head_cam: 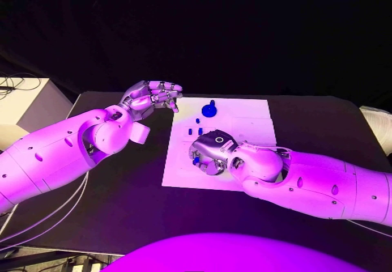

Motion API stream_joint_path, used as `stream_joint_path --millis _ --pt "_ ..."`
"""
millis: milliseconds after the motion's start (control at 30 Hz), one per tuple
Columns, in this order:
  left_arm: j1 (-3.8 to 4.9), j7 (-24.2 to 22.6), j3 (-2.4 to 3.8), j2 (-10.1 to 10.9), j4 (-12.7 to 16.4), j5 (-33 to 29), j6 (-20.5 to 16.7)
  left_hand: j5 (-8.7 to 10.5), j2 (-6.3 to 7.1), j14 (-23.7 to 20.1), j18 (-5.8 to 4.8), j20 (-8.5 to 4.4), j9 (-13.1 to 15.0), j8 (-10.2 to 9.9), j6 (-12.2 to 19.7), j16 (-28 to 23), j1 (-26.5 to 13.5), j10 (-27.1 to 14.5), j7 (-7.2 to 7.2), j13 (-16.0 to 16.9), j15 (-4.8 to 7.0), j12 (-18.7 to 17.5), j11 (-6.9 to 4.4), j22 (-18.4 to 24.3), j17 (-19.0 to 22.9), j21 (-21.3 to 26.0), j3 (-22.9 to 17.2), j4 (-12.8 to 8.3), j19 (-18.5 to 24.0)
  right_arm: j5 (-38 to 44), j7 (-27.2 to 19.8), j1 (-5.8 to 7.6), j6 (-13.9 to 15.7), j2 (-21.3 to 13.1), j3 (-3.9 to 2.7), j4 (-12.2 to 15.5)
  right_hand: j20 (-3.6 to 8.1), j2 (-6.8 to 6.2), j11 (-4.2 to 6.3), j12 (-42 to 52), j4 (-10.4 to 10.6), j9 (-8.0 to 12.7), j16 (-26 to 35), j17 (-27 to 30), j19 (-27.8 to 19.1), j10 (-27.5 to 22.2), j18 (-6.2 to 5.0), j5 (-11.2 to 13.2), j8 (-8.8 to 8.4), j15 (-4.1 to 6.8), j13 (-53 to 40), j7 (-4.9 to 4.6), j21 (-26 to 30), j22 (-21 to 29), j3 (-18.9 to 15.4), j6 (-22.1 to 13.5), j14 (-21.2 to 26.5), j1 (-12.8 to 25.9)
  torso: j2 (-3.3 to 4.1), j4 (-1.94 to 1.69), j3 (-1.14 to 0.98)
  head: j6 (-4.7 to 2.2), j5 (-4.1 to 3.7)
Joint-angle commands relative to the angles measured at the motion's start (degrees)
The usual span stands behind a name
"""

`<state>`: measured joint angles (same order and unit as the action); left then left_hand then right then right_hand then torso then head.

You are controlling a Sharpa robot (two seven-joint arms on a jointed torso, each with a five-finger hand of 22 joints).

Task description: Assemble the parts on the task board

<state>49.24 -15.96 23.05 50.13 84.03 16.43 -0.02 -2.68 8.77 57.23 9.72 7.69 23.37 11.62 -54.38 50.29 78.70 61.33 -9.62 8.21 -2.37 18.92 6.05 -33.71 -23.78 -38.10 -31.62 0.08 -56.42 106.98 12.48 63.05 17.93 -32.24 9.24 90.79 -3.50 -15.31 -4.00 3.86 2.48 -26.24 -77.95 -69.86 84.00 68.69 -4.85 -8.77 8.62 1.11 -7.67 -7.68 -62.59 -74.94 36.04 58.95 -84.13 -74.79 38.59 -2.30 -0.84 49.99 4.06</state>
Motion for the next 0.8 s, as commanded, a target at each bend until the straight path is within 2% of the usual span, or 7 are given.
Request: stream_joint_path --millis 33,133,200,267,533,667,800 --pt "-0.01 -0.61 0.03 -0.04 0.05 -0.18 0.69 -0.20 -0.13 0.34 0.76 0.02 -0.07 -0.28 -0.12 -0.19 0.25 0.27 -0.38 0.06 -0.11 -0.22 0.21 0.05 -0.07 0.20 0.34 0.13 -0.28 0.09 -0.35 -0.22 2.06 -0.20 0.09 0.22 -0.50 -1.09 -0.50 -0.33 0.10 0.17 0.36 0.44 3.73 -1.39 0.48 0.26 -0.44 -0.51 0.38 -0.19 0.94 -1.25 -0.50 -0.75 -1.65 0.08 0.05 -0.01 -0.15 0.01 -0.01" --pt "-0.01 -0.57 0.03 -0.04 0.02 -0.18 0.73 -0.20 -0.13 0.34 0.76 0.02 -0.07 -0.28 -0.12 -0.19 0.25 0.27 -0.38 0.06 -0.11 -0.22 0.21 0.05 -0.07 0.20 0.34 0.13 -0.28 0.28 0.04 -0.25 4.07 -0.39 0.10 0.38 -0.75 -1.17 -0.93 -0.25 -0.03 0.91 1.24 1.70 3.25 -4.89 -0.10 0.63 -2.01 -0.84 1.04 -0.68 4.91 0.78 -2.92 -3.28 -1.26 -0.09 0.04 0.02 -0.18 0.01 -0.04" --pt "-0.01 -0.56 0.03 -0.04 0.00 -0.18 0.68 -0.19 -0.10 0.34 0.76 0.01 -0.08 -0.29 -0.11 -0.21 0.28 0.27 -0.39 0.07 -0.10 -0.25 0.21 0.06 -0.09 0.21 0.35 0.11 -0.30 0.35 0.24 -0.27 5.48 -0.57 0.10 0.60 -0.91 -0.78 -1.04 0.16 0.11 1.62 1.24 1.72 3.27 -7.25 -0.14 0.93 -3.57 -0.85 1.61 1.29 5.29 1.08 -5.36 -6.00 -1.28 -0.73 0.04 0.03 -0.19 0.01 -0.07" --pt "-0.01 -0.56 0.03 -0.05 -0.04 -0.18 0.61 -0.19 -0.10 0.34 0.76 0.01 -0.08 -0.29 -0.11 -0.21 0.28 0.27 -0.39 0.07 -0.10 -0.25 0.21 0.06 -0.09 0.21 0.35 0.11 -0.30 0.40 0.35 -0.28 6.93 -0.82 0.09 0.88 -1.11 -0.06 -1.33 0.73 0.75 2.03 1.75 2.51 3.10 -9.38 -0.40 0.85 -4.37 -1.07 2.11 1.37 7.18 2.12 -8.77 -7.48 -1.06 -2.10 0.03 0.07 -0.17 0.01 -0.12" --pt "-0.02 -0.50 0.03 -0.16 -0.26 -0.19 0.70 -0.19 -0.06 0.33 0.76 0.01 -0.10 -0.33 -0.06 -0.23 0.28 0.22 -0.40 0.06 -0.11 -0.31 0.24 0.07 -0.11 0.23 0.38 0.10 -0.30 -0.34 0.23 -0.27 11.85 -3.15 -0.06 3.43 -1.65 1.01 -2.10 5.92 9.29 3.03 2.75 4.15 3.05 -16.31 -0.90 1.35 -4.72 -1.69 3.57 3.72 10.99 4.52 -22.94 -11.89 -0.51 -9.17 -0.02 0.02 -0.21 -0.08 -0.35" --pt "-0.02 -0.45 0.02 -0.17 -0.36 -0.19 0.78 -0.19 -0.06 0.33 0.76 0.01 -0.10 -0.33 -0.06 -0.23 0.28 0.22 -0.40 0.06 -0.11 -0.31 0.24 0.07 -0.11 0.23 0.38 0.10 -0.30 -2.88 0.20 0.27 12.73 -5.66 -0.51 5.21 -1.67 0.66 -1.96 8.60 13.89 2.96 2.39 3.81 3.30 -17.12 -0.87 1.31 -4.42 -1.59 3.50 3.62 10.75 4.55 -25.10 -12.32 -0.65 -12.02 -0.14 0.07 -0.13 -0.49 -0.74" --pt "-0.07 -0.42 0.02 -0.15 -0.50 -0.21 0.81 -0.20 -0.05 0.33 0.75 0.01 -0.12 -0.41 0.03 -0.29 0.29 0.13 -0.44 0.06 -0.13 -0.42 0.28 0.10 -0.15 0.27 0.41 0.12 -0.32 -12.31 -0.64 2.17 12.96 -9.60 -1.00 6.49 -1.22 2.12 -0.68 12.93 13.95 2.16 2.14 3.51 3.81 -12.36 -0.77 0.63 -2.12 -0.69 2.82 0.66 9.02 3.79 -22.71 -8.22 -0.94 -12.30 -0.28 0.26 -0.11 -0.83 -1.17"
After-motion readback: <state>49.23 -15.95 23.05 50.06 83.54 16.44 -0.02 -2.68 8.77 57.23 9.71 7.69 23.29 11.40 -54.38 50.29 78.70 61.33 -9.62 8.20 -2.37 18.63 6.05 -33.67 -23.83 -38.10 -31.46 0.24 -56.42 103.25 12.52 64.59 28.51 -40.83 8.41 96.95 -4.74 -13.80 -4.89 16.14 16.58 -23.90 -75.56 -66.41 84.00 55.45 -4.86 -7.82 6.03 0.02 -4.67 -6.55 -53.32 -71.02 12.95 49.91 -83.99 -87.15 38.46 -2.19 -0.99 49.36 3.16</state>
